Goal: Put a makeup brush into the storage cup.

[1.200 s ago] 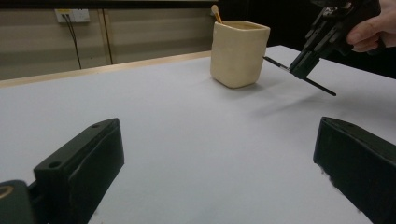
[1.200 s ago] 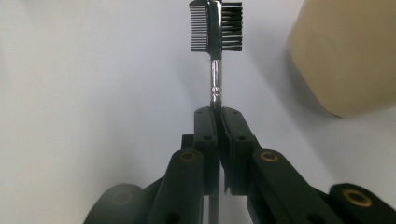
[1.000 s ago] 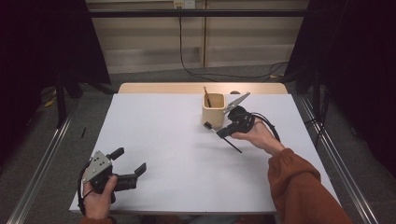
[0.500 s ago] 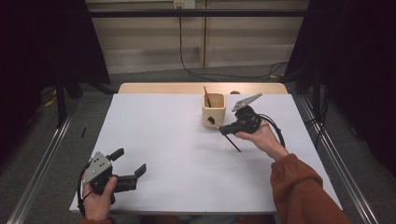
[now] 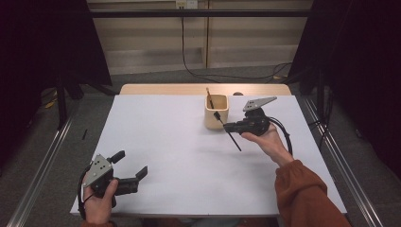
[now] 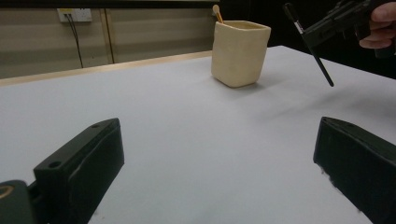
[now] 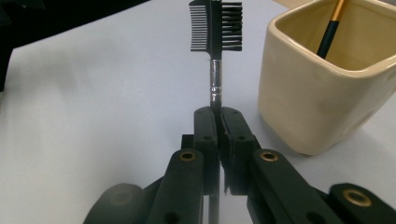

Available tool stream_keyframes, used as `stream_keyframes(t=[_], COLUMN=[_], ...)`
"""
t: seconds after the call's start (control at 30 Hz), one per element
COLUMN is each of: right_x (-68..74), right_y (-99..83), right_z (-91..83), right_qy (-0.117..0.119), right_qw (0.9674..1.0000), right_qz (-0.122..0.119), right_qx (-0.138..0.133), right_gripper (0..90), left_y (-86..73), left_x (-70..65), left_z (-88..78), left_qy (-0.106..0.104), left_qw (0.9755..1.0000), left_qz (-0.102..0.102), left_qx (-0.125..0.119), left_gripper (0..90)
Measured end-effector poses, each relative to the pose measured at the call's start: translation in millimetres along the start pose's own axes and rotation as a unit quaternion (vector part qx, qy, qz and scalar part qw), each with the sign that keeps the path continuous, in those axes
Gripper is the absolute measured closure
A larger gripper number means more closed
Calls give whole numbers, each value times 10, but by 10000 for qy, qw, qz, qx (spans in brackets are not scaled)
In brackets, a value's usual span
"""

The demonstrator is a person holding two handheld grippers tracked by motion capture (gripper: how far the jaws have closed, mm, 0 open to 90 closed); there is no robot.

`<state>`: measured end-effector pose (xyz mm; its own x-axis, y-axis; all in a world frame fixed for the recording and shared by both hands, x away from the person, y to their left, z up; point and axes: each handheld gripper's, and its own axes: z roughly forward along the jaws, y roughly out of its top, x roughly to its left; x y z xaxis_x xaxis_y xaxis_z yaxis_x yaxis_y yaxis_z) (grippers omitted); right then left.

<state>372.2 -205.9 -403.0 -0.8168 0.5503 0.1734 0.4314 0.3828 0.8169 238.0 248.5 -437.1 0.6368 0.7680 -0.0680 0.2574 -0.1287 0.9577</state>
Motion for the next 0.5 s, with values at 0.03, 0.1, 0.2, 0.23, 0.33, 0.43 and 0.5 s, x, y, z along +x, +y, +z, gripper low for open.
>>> stream_keyframes(t=[0.03, 0.1, 0.2, 0.23, 0.33, 0.43, 0.5], right_x=[-3, -7, -1, -1, 2, -18, -35], right_y=[-13, -26, -28, -29, -43, -85, -117], right_z=[-14, -34, -63, -73, -99, -113, -121], right_qy=[-12, -6, -63, -59, -81, 15, -4], right_qw=[10000, 9998, 9996, 9995, 9990, 9981, 9974], right_qz=[34, 44, 15, 39, 57, 208, 273], right_qx=[-93, -204, -258, -310, -438, -586, -660], right_gripper=[863, 863, 863, 863, 863, 863, 863], left_y=[0, -1, 0, 0, 0, -1, -2], left_x=[-1, 2, 1, 1, 3, 4, 7], left_z=[0, -2, -3, -3, -1, -2, -2], left_qy=[-1, 10, 11, 10, 10, -2, -20], left_qw=[10000, 10000, 10000, 10000, 10000, 10000, 10000], left_qz=[-2, -3, -15, -17, -14, -40, -66], left_qx=[0, 2, -3, -6, -1, -3, -4], left_gripper=[18, 18, 18, 18, 18, 17, 17])
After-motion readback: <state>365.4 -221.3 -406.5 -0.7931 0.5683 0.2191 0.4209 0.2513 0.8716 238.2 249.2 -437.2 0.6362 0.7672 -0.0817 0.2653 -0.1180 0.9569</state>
